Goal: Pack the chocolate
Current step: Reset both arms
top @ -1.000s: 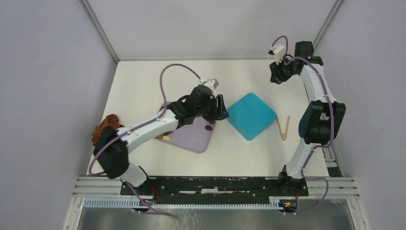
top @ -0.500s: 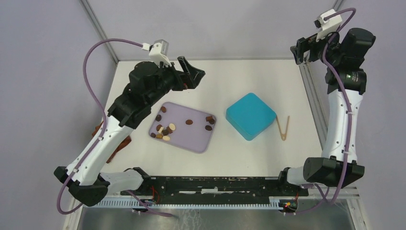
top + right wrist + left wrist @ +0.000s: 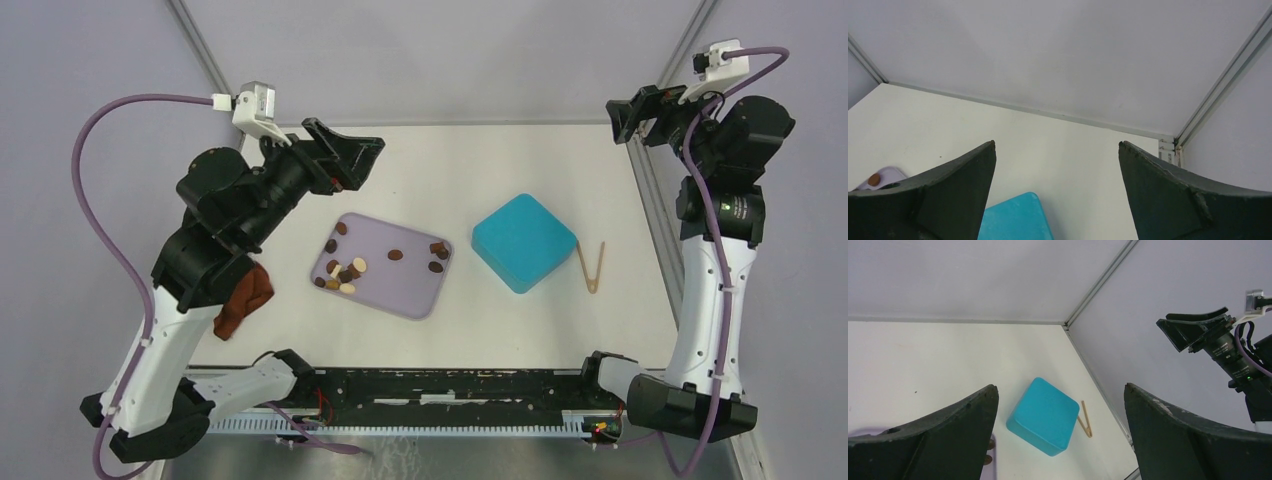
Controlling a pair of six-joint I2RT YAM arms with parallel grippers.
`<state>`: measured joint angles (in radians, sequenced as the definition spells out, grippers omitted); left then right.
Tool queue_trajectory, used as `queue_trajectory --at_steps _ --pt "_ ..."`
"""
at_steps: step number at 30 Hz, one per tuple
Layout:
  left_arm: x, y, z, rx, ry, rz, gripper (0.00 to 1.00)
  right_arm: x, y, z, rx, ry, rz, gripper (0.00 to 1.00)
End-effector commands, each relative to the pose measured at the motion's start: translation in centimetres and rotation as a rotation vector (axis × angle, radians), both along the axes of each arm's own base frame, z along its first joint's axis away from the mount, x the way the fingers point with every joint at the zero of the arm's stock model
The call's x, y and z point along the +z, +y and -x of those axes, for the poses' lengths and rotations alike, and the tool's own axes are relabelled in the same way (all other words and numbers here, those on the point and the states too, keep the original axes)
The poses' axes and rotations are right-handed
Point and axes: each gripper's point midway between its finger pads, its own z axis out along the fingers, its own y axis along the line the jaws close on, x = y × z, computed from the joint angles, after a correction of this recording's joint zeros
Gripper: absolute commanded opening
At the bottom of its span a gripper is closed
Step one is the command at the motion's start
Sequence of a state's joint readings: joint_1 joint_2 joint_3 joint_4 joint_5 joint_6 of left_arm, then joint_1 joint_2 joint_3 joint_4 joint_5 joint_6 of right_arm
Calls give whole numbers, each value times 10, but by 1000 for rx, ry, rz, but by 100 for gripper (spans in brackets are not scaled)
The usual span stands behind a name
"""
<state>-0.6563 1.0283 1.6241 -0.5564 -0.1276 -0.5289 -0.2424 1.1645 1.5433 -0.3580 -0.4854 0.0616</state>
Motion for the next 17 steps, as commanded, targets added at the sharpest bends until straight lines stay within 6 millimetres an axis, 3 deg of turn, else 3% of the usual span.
queue_trajectory --at_steps 1,17 --pt "0 13 7 27 -10 -27 100 15 1 3 -13 -50 -66 98" --pt "-14 28 24 46 15 12 100 16 13 8 54 -79 -59 98"
